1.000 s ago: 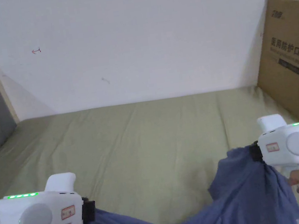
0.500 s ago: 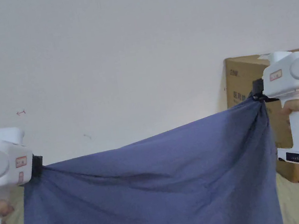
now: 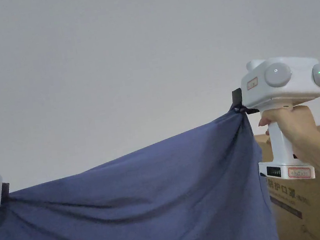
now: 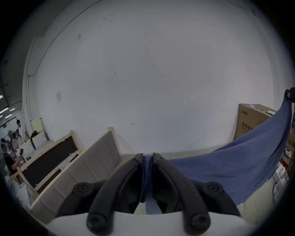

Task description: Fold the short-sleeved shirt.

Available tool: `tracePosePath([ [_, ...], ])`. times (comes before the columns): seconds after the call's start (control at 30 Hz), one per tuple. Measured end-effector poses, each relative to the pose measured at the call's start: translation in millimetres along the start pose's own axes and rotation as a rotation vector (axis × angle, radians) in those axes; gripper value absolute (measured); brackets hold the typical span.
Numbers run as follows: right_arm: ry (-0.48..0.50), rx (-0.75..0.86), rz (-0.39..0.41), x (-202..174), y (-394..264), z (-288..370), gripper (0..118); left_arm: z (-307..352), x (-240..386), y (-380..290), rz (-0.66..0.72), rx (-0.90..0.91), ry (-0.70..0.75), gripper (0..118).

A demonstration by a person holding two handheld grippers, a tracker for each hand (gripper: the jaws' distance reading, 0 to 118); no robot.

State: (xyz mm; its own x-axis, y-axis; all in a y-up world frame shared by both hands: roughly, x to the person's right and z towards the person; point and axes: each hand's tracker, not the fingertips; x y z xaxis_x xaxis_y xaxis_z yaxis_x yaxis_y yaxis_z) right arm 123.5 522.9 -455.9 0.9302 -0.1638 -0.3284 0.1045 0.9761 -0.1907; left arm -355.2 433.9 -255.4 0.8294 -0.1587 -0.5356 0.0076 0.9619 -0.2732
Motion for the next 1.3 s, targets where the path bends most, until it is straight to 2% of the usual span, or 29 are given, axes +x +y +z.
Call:
tracePosePath([
  [0.2,0.001,0.003,-0.013,-3.3,-13.2,3.4,1,-19.1,3.3,-10.3,0.063,0.025,0.013,11],
  [0.27,-0.019,-0.054,0.035,-0.4,-33.5,-2.3,1,-31.9,6.9,-31.9,0.050,-0.001,0.000,11],
  [0.33,-0.027,-0.111,0.039,9.3,-60.0,-14.5,1,-45.7,16.9,-61.8,0.013,-0.070,-0.009,11],
  [0.5,-0.060,-0.288,-0.011,31.2,-161.7,-58.8,1,-74.2,57.4,-175.1,-0.007,-0.286,0.000,11],
  [0.67,-0.137,-0.561,0.047,53.5,-302.9,-101.0,1,-107.5,98.9,-311.2,-0.129,-0.531,-0.014,11],
  [0.73,-0.159,-0.665,0.044,65.0,-361.8,-100.5,1,-107.5,103.6,-354.8,-0.112,-0.646,-0.063,11],
  [0.77,-0.153,-0.695,0.017,71.7,-392.9,-96.5,1,-103.5,102.3,-376.1,-0.086,-0.689,-0.100,11],
  [0.83,-0.117,-0.807,0.012,83.9,-447.6,-82.0,1,-92.5,96.0,-411.4,-0.046,-0.755,-0.162,11],
  [0.97,-0.160,-0.876,0.013,104.5,-516.5,-22.7,1,-53.4,69.4,-449.4,-0.036,-0.773,-0.185,11],
  [1.03,-0.143,-0.891,-0.060,115.3,-531.6,10.7,1,-34.6,59.2,-452.0,0.010,-0.774,-0.169,11],
  [1.1,-0.156,-0.901,-0.060,120.6,-537.9,44.7,1,-15.1,49.7,-455.3,0.033,-0.753,-0.158,11],
  [1.3,-0.134,-0.939,-0.041,127.4,-545.7,125.8,1,54.1,32.8,-470.0,-0.013,-0.736,-0.167,11],
])
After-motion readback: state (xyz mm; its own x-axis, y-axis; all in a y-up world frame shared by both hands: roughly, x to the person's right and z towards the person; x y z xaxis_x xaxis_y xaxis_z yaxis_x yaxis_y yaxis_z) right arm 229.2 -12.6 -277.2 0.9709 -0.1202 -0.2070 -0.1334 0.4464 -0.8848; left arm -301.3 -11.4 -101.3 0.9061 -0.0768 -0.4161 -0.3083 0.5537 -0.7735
